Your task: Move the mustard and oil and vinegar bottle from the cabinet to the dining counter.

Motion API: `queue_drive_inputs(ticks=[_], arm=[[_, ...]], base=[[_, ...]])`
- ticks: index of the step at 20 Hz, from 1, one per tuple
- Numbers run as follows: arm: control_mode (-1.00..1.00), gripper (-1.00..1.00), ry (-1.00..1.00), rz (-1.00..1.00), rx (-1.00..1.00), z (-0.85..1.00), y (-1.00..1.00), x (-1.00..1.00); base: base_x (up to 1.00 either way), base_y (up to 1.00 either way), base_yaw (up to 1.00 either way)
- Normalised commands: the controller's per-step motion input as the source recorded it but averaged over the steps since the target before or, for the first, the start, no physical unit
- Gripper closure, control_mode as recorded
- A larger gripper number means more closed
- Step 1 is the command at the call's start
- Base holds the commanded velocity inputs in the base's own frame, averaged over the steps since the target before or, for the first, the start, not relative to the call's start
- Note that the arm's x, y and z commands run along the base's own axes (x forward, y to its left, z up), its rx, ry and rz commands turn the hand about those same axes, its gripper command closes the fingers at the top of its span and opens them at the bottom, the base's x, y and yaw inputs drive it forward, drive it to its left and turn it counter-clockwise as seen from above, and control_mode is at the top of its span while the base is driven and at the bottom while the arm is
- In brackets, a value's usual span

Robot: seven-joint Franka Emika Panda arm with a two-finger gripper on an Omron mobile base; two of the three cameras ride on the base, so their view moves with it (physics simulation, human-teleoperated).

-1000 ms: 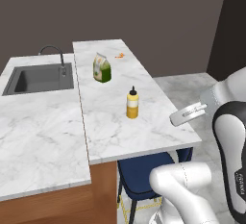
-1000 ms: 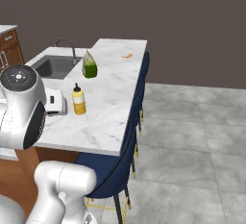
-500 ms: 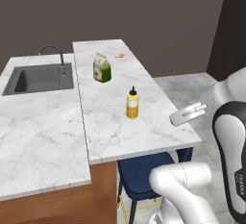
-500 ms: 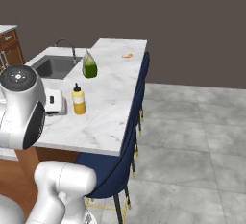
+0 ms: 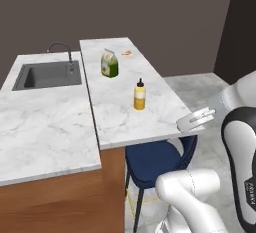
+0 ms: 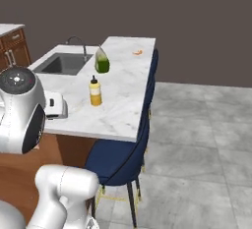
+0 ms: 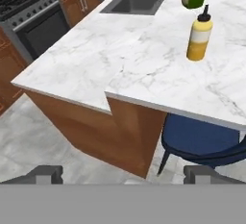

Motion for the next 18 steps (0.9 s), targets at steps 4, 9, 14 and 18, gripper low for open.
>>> queue_drive_inputs(ticks=[4,9,14,18], arm=[[1.00,-1.00,0.00,0.00,0.00,0.00,0.00,0.00],[1.00,-1.00,0.00,0.00,0.00,0.00,0.00,0.00],[1.00,-1.00,0.00,0.00,0.00,0.00,0.00,0.00],[1.00,-1.00,0.00,0.00,0.00,0.00,0.00,0.00]], base=[[-0.45,0.48,0.19],[-0.20,0.44,0.77],[-0.14,0.26,0.94],[-0.07,0.15,1.00]])
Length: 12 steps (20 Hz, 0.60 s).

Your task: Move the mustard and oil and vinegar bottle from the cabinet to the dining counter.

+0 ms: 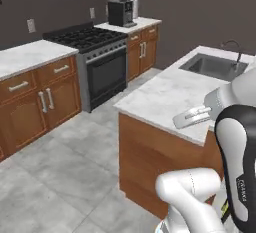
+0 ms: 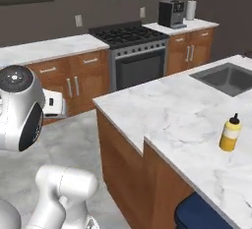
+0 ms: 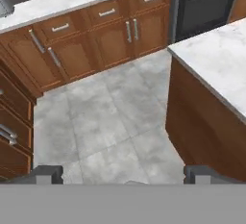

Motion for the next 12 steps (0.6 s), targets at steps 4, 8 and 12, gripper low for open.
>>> queue_drive_inputs(ticks=[4,8,12], arm=[[1.00,-1.00,0.00,0.00,0.00,0.00,0.00,0.00],[1.00,-1.00,0.00,0.00,0.00,0.00,0.00,0.00],[1.00,-1.00,0.00,0.00,0.00,0.00,0.00,0.00]], base=[[-0.04,0.11,1.00],[0.14,0.01,0.95],[0.44,0.00,0.76]])
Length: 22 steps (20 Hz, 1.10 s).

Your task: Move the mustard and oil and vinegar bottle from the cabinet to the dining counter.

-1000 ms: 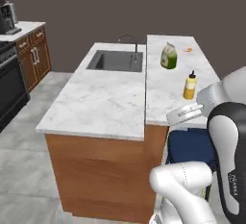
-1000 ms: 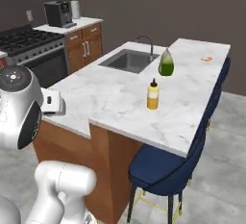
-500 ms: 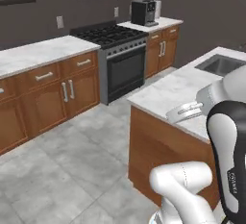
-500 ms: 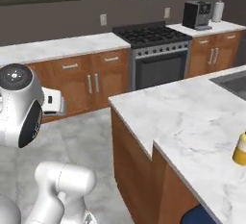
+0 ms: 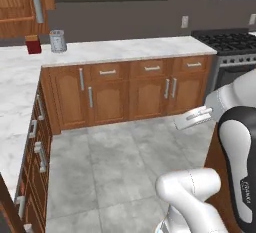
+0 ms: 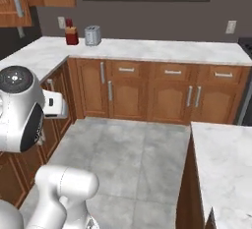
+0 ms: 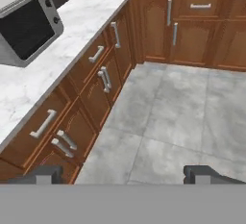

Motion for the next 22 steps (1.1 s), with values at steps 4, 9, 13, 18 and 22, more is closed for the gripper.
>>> queue_drive_inputs(ticks=[4,9,13,18,22], arm=[[1.00,-1.00,0.00,0.00,0.00,0.00,0.00,0.00],[1.00,-1.00,0.00,0.00,0.00,0.00,0.00,0.00],[1.00,-1.00,0.00,0.00,0.00,0.00,0.00,0.00],[1.00,-1.00,0.00,0.00,0.00,0.00,0.00,0.00],[1.00,-1.00,0.00,0.00,0.00,0.00,0.00,0.00]], base=[[0.79,-0.20,0.25],[0.84,-0.30,0.10],[0.86,-0.31,0.08],[0.86,-0.26,0.14],[0.84,-0.21,0.22]])
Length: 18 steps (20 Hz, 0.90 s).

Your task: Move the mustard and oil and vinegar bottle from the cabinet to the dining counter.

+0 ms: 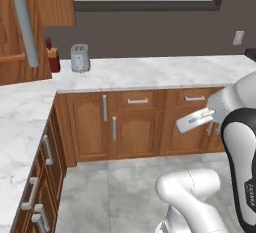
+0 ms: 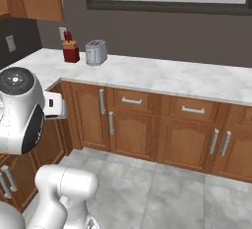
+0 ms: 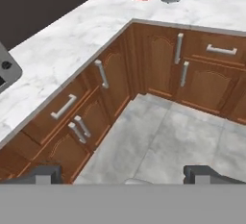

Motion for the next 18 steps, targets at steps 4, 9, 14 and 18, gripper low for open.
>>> queue_drive_inputs(ticks=[4,9,14,18], arm=[[1.00,-1.00,0.00,0.00,0.00,0.00,0.00,0.00],[1.00,-1.00,0.00,0.00,0.00,0.00,0.00,0.00],[1.00,-1.00,0.00,0.00,0.00,0.00,0.00,0.00],[1.00,-1.00,0.00,0.00,0.00,0.00,0.00,0.00]], base=[[0.82,-0.13,0.33],[0.80,-0.06,0.41],[0.75,-0.03,0.49],[0.72,-0.02,0.52]])
